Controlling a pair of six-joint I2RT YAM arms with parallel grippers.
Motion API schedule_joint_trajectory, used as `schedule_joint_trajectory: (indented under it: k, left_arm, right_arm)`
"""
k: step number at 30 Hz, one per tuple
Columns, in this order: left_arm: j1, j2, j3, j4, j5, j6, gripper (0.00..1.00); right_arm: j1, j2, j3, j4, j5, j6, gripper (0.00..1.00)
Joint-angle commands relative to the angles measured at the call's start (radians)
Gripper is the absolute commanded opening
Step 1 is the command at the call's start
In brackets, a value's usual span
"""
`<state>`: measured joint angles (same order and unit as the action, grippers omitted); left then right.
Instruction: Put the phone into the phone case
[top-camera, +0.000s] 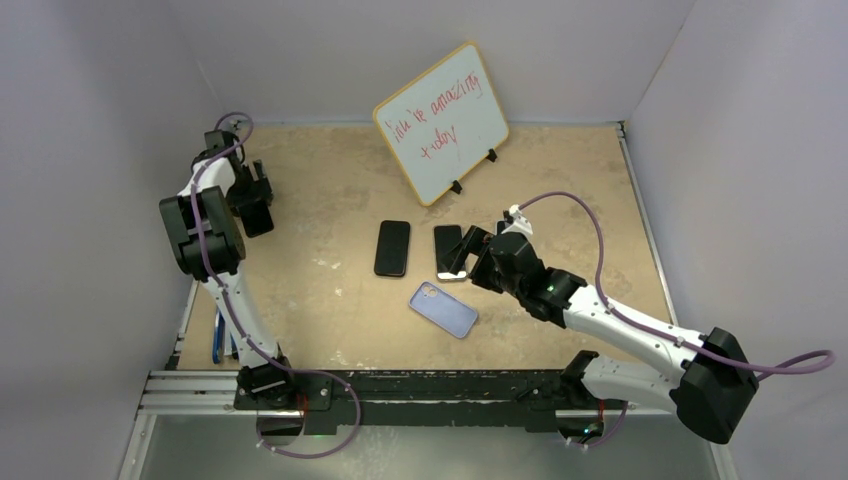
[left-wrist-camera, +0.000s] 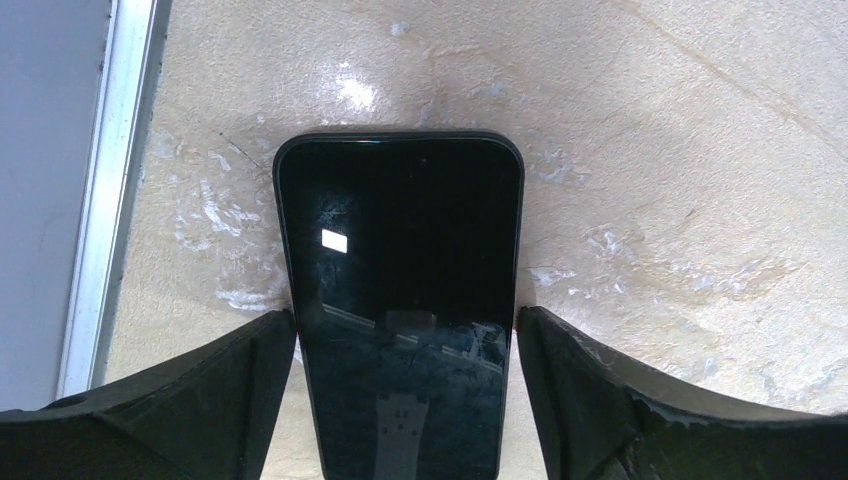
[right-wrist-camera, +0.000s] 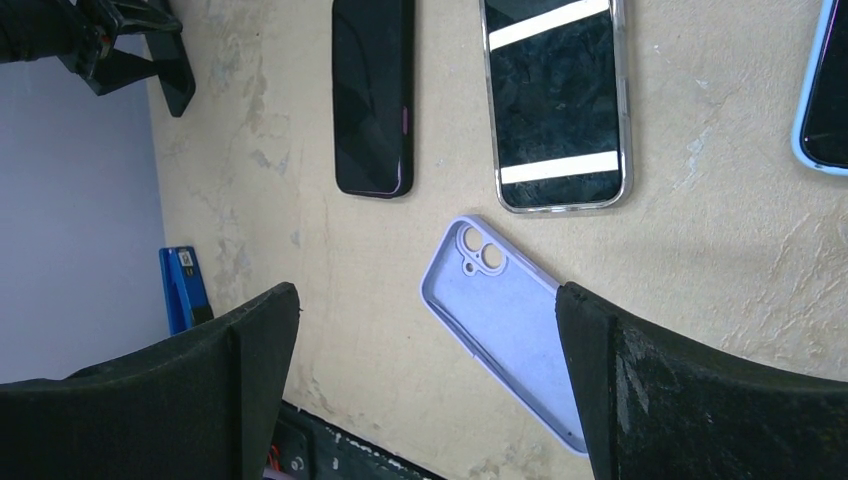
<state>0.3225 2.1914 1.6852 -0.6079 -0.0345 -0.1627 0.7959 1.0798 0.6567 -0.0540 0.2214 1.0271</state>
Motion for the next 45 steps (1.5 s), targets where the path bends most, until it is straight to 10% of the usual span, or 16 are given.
schedule_joint_trajectory:
  k: [1, 13, 45]
  left_arm:
    - [0.004, -0.012, -0.047, 0.015, 0.079, -0.004, 0.8]
    - [-0.004, -0.184, -0.235, 0.05, 0.261, -0.096, 0.55]
    - [-0.386, -0.836, -0.981, 0.524, 0.652, -0.508, 0.48]
  right_arm:
    - [-0.005, -0.002, 0.023, 0.032, 0.007, -0.02, 0.97]
    - [-0.004, -0.031, -0.016, 0.051, -0.031, -0.004, 0.92]
    - [0.126, 0.326, 0.152, 0.282, -0.11, 0.085, 0.61]
